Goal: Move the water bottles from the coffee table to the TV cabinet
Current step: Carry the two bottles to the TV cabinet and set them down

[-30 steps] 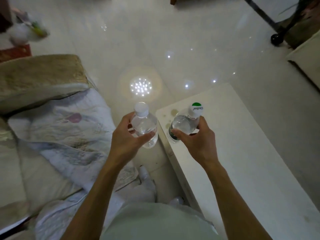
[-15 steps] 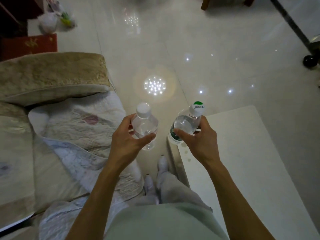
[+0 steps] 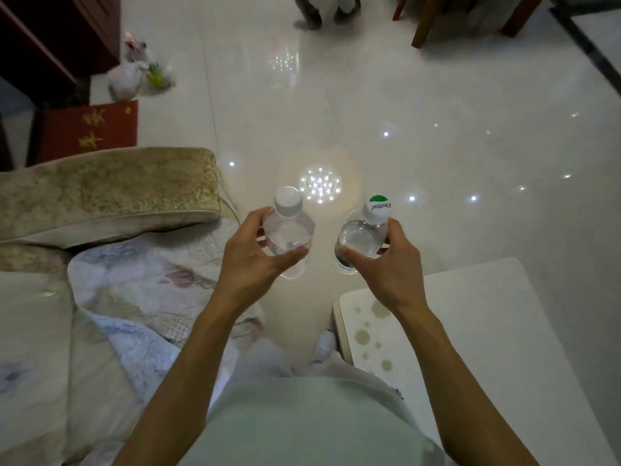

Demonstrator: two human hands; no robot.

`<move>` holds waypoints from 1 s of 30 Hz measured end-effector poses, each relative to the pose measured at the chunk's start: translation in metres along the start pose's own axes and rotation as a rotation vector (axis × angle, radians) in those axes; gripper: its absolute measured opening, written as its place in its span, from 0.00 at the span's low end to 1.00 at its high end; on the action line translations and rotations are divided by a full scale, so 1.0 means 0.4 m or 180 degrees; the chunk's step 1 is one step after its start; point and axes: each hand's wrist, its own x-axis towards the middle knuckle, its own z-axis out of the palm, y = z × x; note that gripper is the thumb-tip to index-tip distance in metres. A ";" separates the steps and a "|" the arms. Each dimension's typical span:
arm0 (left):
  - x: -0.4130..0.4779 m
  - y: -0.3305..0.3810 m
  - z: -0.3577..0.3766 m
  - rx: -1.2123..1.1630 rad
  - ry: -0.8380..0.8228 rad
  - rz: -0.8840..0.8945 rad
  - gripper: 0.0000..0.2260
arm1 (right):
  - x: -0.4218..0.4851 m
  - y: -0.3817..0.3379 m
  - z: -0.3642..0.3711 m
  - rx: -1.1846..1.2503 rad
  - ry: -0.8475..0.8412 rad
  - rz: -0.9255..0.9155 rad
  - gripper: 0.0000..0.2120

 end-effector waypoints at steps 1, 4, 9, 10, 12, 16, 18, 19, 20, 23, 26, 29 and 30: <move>0.020 0.009 0.004 0.0019 -0.0033 0.0010 0.30 | 0.021 -0.003 -0.004 0.0011 0.0025 0.0018 0.34; 0.082 0.027 0.010 0.0007 -0.0124 0.0016 0.31 | 0.081 -0.015 -0.009 0.0094 0.0114 0.0094 0.33; 0.217 0.020 -0.002 -0.0071 -0.0235 -0.0026 0.32 | 0.184 -0.037 0.019 0.0061 0.0220 0.0201 0.32; 0.250 0.019 -0.006 -0.0091 -0.0275 -0.0018 0.32 | 0.207 -0.045 0.027 0.0056 0.0259 0.0218 0.32; 0.325 0.019 -0.020 -0.0086 -0.0381 0.0030 0.32 | 0.254 -0.063 0.045 0.0075 0.0342 0.0273 0.32; 0.493 0.035 -0.058 -0.0004 -0.0684 0.0263 0.31 | 0.348 -0.109 0.087 0.0159 0.0614 0.0427 0.33; 0.572 0.054 -0.080 0.0083 -0.0843 0.0426 0.31 | 0.391 -0.137 0.102 0.0228 0.0771 0.0474 0.33; 0.609 0.068 -0.088 0.0138 -0.0936 0.0496 0.31 | 0.408 -0.151 0.105 0.0272 0.0856 0.0520 0.32; 0.644 0.084 -0.094 0.0177 -0.1025 0.0569 0.31 | 0.423 -0.165 0.106 0.0319 0.0960 0.0557 0.32; 0.745 0.131 -0.096 0.0343 -0.1283 0.0830 0.31 | 0.463 -0.198 0.104 0.0407 0.1267 0.0688 0.30; 0.817 0.176 -0.071 0.0342 -0.1486 0.0988 0.30 | 0.493 -0.212 0.092 0.0462 0.1482 0.0858 0.29; 0.868 0.216 -0.026 0.0307 -0.1731 0.1071 0.30 | 0.522 -0.209 0.072 0.0497 0.1694 0.1010 0.29; 0.884 0.230 -0.006 0.0291 -0.1813 0.1068 0.29 | 0.531 -0.202 0.063 0.0511 0.1777 0.1069 0.29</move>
